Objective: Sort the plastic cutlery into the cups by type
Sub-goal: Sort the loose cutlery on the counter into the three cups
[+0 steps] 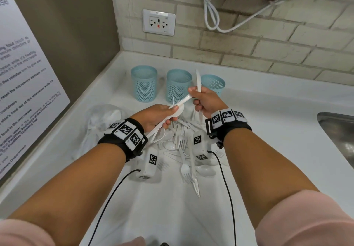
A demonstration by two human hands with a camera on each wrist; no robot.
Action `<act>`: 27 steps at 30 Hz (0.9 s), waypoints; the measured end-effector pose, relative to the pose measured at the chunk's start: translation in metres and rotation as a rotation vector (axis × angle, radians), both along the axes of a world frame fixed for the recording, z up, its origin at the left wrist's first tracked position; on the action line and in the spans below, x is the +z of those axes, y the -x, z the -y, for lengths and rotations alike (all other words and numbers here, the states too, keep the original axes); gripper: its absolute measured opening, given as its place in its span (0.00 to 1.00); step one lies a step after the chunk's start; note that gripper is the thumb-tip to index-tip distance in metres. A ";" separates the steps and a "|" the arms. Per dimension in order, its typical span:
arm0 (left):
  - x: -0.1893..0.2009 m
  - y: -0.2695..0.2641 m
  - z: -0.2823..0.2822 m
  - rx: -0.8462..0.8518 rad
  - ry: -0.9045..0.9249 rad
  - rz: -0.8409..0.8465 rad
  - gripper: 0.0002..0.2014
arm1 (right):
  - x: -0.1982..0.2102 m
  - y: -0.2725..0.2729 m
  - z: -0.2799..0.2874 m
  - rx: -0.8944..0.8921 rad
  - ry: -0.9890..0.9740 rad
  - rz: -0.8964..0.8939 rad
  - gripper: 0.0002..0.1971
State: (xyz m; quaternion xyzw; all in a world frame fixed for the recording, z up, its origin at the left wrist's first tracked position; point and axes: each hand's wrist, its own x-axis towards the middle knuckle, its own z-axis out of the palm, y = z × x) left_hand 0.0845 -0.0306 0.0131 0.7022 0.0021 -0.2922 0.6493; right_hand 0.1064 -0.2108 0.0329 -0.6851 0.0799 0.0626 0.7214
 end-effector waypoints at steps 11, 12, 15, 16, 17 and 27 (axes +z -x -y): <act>-0.004 -0.004 -0.011 0.391 0.325 0.012 0.07 | -0.030 0.025 0.010 -0.062 -0.033 -0.013 0.04; -0.005 -0.003 -0.010 0.400 0.311 0.031 0.07 | -0.032 0.029 0.007 -0.012 -0.006 -0.034 0.06; -0.007 -0.002 -0.007 0.432 0.304 0.079 0.07 | -0.034 0.040 -0.003 0.148 0.111 -0.093 0.12; -0.007 -0.002 -0.006 0.439 0.304 0.089 0.07 | -0.034 0.042 -0.007 0.197 0.129 -0.108 0.12; -0.007 -0.002 -0.004 0.441 0.300 0.099 0.08 | -0.033 0.044 -0.010 0.242 0.117 -0.118 0.12; -0.009 0.004 0.004 0.360 0.219 0.137 0.07 | -0.018 0.045 -0.031 0.254 0.008 -0.187 0.20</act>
